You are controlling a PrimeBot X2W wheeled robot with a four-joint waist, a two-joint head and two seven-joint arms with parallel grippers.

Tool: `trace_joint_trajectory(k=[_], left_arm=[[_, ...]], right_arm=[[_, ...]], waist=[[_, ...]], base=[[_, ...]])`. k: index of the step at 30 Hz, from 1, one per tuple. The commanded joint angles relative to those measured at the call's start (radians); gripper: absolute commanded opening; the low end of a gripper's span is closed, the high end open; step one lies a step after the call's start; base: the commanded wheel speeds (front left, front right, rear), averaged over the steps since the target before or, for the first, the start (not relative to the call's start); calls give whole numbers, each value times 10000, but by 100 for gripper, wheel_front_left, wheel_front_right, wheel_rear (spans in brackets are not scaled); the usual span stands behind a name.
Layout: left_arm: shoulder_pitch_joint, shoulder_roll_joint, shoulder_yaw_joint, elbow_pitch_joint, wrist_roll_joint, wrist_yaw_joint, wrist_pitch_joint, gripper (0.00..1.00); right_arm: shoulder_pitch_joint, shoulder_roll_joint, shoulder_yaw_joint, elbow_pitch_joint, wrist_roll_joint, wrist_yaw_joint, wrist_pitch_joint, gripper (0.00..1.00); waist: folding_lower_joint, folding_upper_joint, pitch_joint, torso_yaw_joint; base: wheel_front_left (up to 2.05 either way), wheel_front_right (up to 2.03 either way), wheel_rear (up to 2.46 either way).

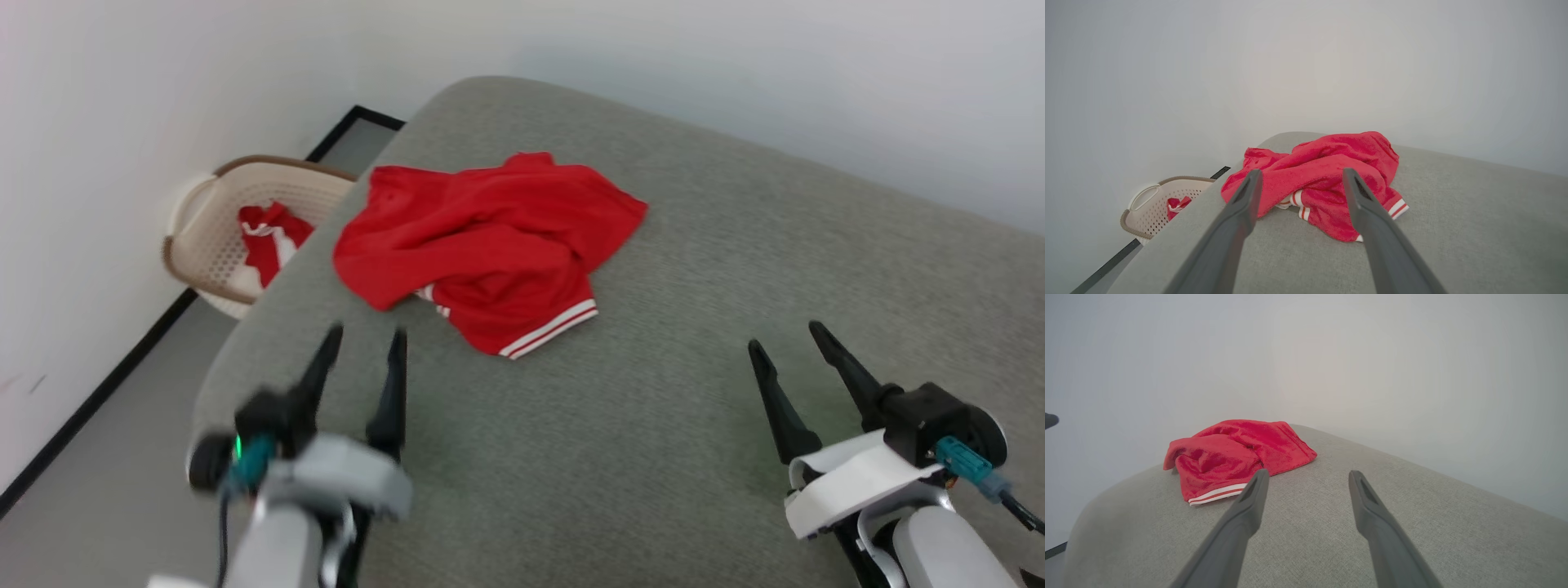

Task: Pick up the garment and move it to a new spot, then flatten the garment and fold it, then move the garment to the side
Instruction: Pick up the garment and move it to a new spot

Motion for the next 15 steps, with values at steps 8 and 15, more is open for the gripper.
trace_joint_trajectory(k=[8,15], left_arm=[[-3965,1125,-680,3765,-712,-229,1341,100],[-5966,2417,-1483,5557,-2842,-231,3607,100]], right_arm=[[-462,-168,-173,-456,26,-12,-50,100],[-834,-21,-247,-734,149,-12,-51,100]], waist=[[0,0,1843,-2645],[0,0,2690,-3802]], base=[[0,0,0],[0,0,0]])
